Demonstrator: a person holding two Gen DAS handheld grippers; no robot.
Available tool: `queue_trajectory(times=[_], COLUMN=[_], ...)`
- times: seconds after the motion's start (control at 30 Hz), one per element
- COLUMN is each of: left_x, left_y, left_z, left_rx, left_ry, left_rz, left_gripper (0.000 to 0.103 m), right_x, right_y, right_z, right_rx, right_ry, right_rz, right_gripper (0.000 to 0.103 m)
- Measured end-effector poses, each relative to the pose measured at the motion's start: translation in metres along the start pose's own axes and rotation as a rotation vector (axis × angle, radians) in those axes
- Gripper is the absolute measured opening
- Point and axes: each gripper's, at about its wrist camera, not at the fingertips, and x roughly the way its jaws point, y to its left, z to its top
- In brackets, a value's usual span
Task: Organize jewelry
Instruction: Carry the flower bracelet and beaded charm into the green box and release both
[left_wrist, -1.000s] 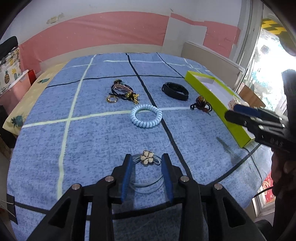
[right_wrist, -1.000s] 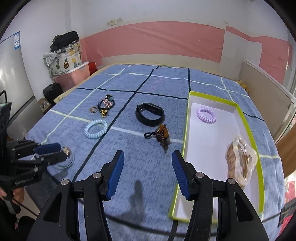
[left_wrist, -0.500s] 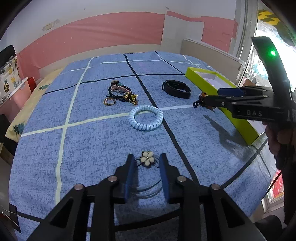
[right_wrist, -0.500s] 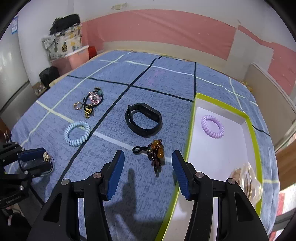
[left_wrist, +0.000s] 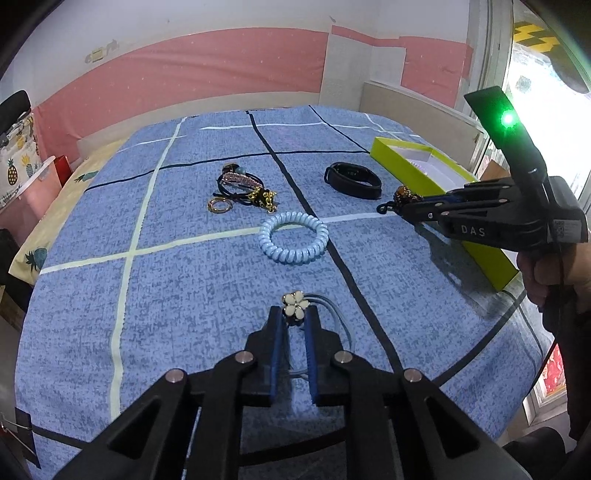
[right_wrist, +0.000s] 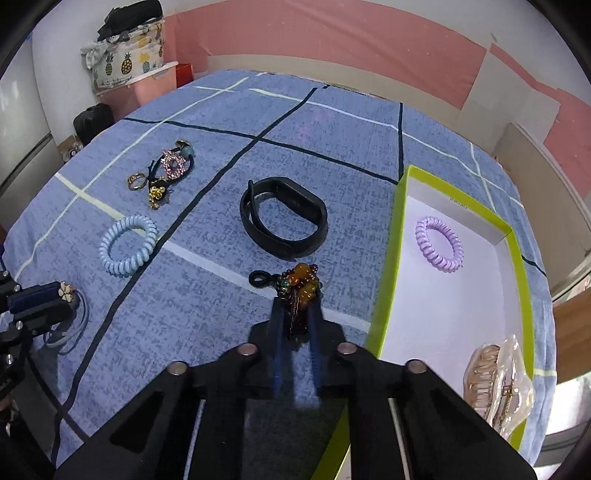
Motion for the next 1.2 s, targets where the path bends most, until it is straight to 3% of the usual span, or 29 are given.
queue_trajectory(times=[0.83, 1.2], left_x=[-0.033, -0.030], left_y=[-0.008, -0.043], left_z=[0.020, 0.070], left_rx=[-0.035, 0.028], left_ry=[-0.089, -0.147], left_rz=[-0.034, -0.112], left_gripper=[0.011, 0.011], right_x=[-0.069, -0.095], right_y=[-0.010, -0.055], right_z=[-0.021, -0.028], right_rx=[0.130, 0.201], right_ry=[-0.205, -0.247], right_rz=[0.126, 0.046], right_gripper=[0.008, 0.008])
